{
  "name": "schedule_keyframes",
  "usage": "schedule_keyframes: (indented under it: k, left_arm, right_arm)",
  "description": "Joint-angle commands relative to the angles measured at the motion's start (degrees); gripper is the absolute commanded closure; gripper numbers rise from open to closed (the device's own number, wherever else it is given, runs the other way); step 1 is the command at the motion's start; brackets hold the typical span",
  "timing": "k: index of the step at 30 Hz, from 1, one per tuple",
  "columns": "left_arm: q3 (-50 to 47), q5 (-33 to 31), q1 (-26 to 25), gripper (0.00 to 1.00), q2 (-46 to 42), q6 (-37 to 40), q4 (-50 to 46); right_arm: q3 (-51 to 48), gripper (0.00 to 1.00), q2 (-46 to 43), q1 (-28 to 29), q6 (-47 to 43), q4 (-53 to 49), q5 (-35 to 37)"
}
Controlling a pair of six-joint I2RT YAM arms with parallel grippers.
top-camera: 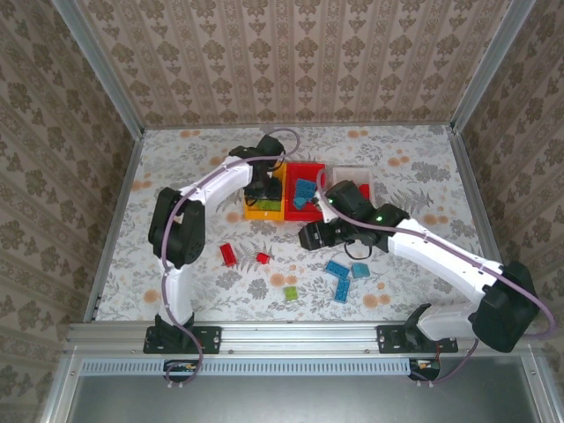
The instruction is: Sort the legos into containers by color
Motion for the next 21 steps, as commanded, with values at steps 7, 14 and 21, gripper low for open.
schedule_keyframes:
  k: [7, 14, 21]
  left_arm:
    - [-14.1, -1.61, 2.18, 0.52, -24.11, -5.13, -1.7]
    - [-30.66, -1.32, 6.18, 0.53, -45.33, -10.81, -1.71]
    - [-39.3, -1.03, 7.94, 0.53, -58.11, -14.5, -5.39]
  right_arm:
    - [4.79, 0.23, 16.24, 11.89, -9.52, 7.45, 1.11]
    - [12.62, 0.21, 28.05, 14.99, -10.62, 5.72, 8.77]
    - [18.48, 0.24, 35.77, 15.49, -11.91, 3.48, 10.81]
